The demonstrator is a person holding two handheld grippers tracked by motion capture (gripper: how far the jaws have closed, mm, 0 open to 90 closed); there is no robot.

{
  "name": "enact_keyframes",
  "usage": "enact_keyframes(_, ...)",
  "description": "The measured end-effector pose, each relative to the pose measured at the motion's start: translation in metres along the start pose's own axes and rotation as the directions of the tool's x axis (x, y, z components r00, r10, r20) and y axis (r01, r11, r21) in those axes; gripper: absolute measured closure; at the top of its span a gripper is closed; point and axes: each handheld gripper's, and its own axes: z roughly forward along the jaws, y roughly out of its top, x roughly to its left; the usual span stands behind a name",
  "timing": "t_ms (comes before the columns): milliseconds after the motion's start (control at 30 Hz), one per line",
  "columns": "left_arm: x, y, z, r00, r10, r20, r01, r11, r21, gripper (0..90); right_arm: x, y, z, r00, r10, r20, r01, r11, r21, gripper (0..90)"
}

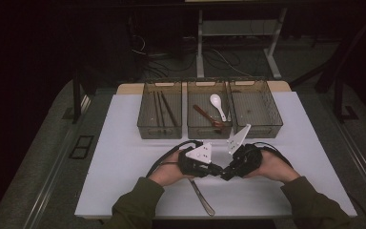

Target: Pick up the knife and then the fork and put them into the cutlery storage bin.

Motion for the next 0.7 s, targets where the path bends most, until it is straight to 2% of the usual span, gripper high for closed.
enact_keyframes(100, 0.0, 0.0, 0.001, 1.0, -0.002, 0.01, 0.002, 1.0, 0.003, 83.5, 0.002, 0.0, 0.0, 0.9998, 0.011, -0.016, -0.011, 1.0, 0.003, 81.0)
enact_keyframes(167, 0.0, -0.001, 0.002, 0.9998, -0.006, 0.017, 0.006, 1.0, 0.0, 83.6, 0.001, 0.0, 0.0, 1.0, 0.0, -0.008, 0.0, 1.0, 0.007, 82.3)
enact_keyframes(200, 0.0, -0.001, 0.002, 0.9997, -0.01, 0.021, 0.011, 0.9999, -0.006, 85.4, 0.001, 0.0, -0.001, 1.0, -0.001, -0.008, 0.001, 1.0, 0.006, 86.1)
enact_keyframes(267, 0.001, -0.002, 0.002, 0.9993, -0.017, 0.033, 0.017, 0.9998, -0.008, 84.8, 0.003, 0.0, -0.001, 0.9999, 0.008, -0.015, -0.008, 1.0, -0.003, 86.1)
enact_keyframes(367, 0.001, -0.002, 0.002, 0.9994, -0.023, 0.028, 0.023, 0.9997, -0.01, 83.0, 0.004, 0.0, -0.001, 1.0, 0.003, -0.009, -0.003, 1.0, 0.001, 86.1)
enact_keyframes(467, 0.003, -0.003, -0.001, 0.9986, -0.048, 0.02, 0.049, 0.9985, -0.023, 74.5, 0.004, -0.001, -0.002, 1.0, 0.008, 0.002, -0.008, 1.0, 0.001, 86.1)
enact_keyframes(533, 0.005, -0.004, -0.005, 0.9969, -0.079, 0.009, 0.079, 0.9962, -0.037, 64.7, 0.003, -0.002, -0.004, 0.9998, 0.014, 0.011, -0.014, 1.0, 0.0, 86.1)
enact_keyframes(567, 0.005, -0.005, -0.007, 0.9959, -0.091, -0.006, 0.09, 0.9951, -0.041, 60.0, 0.002, -0.003, -0.005, 0.9995, 0.013, 0.029, -0.013, 1.0, -0.001, 86.1)
enact_keyframes(600, 0.006, -0.006, -0.01, 0.9937, -0.11, -0.018, 0.109, 0.9926, -0.053, 54.6, 0.001, -0.004, -0.007, 0.9989, 0.021, 0.042, -0.021, 1.0, -0.003, 86.1)
enact_keyframes(667, 0.006, -0.01, -0.017, 0.9887, -0.143, -0.045, 0.139, 0.9872, -0.078, 49.9, -0.001, -0.007, -0.011, 0.9968, 0.025, 0.076, -0.025, 1.0, -0.003, 86.0)
enact_keyframes(700, 0.006, -0.012, -0.02, 0.9832, -0.173, -0.057, 0.168, 0.9815, -0.092, 46.3, -0.003, -0.009, -0.014, 0.9957, 0.024, 0.089, -0.024, 1.0, -0.002, 86.0)
